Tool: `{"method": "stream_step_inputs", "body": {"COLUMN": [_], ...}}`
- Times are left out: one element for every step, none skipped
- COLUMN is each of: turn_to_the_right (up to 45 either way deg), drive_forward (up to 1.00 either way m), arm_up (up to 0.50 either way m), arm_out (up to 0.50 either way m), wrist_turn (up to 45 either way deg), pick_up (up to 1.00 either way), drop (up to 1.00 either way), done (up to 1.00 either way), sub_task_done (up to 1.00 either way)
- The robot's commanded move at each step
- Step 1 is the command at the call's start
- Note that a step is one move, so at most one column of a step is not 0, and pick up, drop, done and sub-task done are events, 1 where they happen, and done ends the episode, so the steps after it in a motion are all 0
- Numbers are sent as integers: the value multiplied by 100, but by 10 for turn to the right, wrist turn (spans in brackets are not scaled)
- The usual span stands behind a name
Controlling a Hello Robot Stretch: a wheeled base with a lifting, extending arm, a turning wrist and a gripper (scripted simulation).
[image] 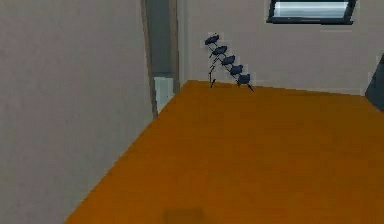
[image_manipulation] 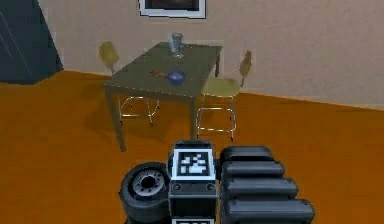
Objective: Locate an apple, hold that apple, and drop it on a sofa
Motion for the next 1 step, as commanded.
{"method": "stream_step_inputs", "body": {"turn_to_the_right": [0], "drive_forward": [100], "arm_up": [0], "arm_out": [0], "wrist_turn": [0], "pick_up": [0], "drop": [0], "done": [0], "sub_task_done": [0]}}
